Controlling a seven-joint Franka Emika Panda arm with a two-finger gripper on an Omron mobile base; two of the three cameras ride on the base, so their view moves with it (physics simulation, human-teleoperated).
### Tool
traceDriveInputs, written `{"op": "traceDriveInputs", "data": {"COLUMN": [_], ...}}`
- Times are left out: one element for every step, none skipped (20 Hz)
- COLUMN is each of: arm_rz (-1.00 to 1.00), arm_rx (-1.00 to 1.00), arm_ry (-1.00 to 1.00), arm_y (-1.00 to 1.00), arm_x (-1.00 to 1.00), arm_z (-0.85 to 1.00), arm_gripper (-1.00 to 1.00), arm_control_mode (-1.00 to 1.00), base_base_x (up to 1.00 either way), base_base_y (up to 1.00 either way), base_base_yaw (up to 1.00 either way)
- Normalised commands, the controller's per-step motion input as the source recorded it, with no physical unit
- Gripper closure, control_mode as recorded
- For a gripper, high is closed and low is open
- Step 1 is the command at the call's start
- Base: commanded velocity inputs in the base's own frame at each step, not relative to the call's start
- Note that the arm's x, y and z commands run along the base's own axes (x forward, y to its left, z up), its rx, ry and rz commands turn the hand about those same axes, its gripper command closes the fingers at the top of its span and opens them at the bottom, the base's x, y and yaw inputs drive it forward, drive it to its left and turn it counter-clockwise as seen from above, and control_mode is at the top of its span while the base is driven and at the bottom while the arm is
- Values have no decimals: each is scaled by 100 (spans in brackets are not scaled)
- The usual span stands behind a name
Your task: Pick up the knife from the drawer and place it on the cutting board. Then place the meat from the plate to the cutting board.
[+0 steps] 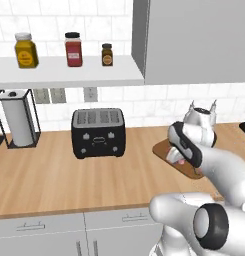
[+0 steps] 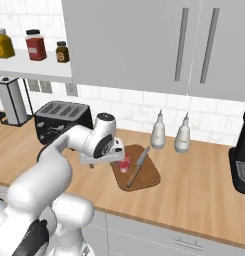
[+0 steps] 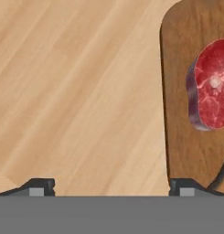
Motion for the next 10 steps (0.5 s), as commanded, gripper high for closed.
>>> {"op": "traceDriveInputs", "data": {"arm_rz": [0,0,0,0,0,0,0,0,0,0], "arm_rx": [-6,-6,-6,-5,-5,-5,-5,-7,-9,-10], "arm_ry": [0,-1,-2,0,0,0,0,0,0,0], "arm_y": [43,39,43,44,38,36,44,56,51,55], "arm_x": [-61,-66,-64,-50,-41,-33,-31,-34,-45,-46], "arm_z": [81,84,82,66,72,78,99,92,74,49], "arm_gripper": [-100,-100,-100,-100,-100,-100,-100,-100,-100,-100], "arm_control_mode": [-100,-100,-100,-100,-100,-100,-100,-100,-100,-100], "base_base_x": [0,0,0,0,0,0,0,0,0,0], "base_base_y": [0,0,0,0,0,0,0,0,0,0], "base_base_yaw": [0,0,0,0,0,0,0,0,0,0]}}
